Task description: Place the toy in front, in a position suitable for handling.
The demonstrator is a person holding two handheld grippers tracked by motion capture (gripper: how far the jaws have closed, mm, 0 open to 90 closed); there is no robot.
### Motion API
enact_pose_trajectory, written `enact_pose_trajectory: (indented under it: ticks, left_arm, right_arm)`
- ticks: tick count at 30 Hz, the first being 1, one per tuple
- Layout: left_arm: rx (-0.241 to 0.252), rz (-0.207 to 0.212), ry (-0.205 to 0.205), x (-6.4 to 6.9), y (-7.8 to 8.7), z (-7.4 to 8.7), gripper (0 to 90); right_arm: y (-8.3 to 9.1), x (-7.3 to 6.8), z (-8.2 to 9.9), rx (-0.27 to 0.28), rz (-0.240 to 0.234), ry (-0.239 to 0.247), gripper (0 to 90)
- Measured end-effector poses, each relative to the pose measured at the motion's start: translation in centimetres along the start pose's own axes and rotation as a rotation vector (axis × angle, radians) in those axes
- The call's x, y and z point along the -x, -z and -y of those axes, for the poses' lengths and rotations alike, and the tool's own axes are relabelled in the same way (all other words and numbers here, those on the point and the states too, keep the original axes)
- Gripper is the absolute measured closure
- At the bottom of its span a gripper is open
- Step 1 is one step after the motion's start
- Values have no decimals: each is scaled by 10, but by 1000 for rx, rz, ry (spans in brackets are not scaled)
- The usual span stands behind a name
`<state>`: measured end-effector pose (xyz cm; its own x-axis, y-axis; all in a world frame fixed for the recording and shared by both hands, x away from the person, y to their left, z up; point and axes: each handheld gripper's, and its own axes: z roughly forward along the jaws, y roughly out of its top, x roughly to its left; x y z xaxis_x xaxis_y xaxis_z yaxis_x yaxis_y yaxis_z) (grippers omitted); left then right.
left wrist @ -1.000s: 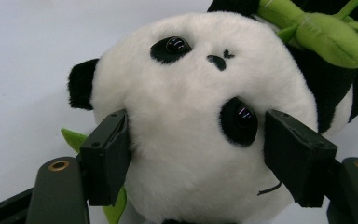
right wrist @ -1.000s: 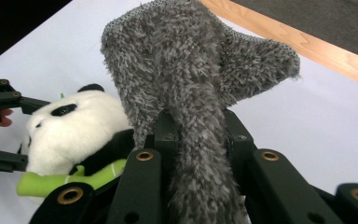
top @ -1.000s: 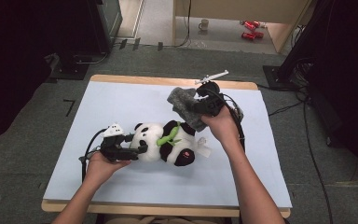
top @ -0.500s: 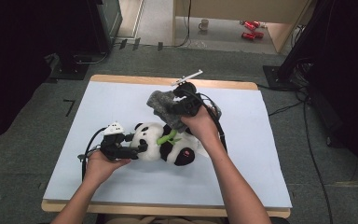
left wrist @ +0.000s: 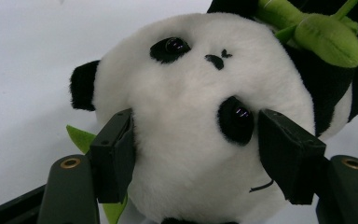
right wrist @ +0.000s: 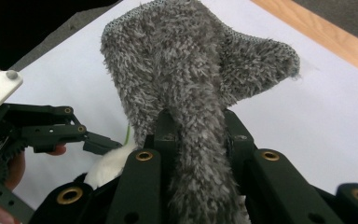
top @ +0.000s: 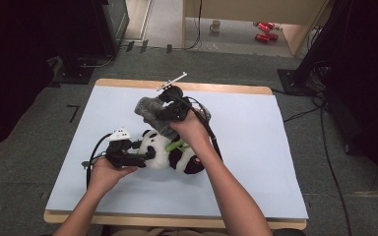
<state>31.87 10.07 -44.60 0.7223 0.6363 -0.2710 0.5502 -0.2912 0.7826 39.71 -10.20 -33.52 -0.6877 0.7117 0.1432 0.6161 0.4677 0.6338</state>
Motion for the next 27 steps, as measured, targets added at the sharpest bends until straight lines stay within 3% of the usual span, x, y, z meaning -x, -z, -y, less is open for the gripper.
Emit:
enact_pose_trajectory:
  ticks: [9, 12, 16, 27]
  left_arm:
    - [-11, -21, -6, 2, 0, -2, 343]
    - [-21, -31, -9, 3, -1, -2, 362]
    - [-18, -30, -7, 2, -2, -2, 384]
    - [-45, -28, -9, 1, -4, -5, 457]
  right_arm:
    - [-39, -14, 3, -93, -28, 10, 731]
    - [-52, -15, 11, -132, -8, 24, 731]
    - [-54, -10, 16, -132, 4, 17, 731]
    - [-48, 16, 30, -177, 104, 2, 742]
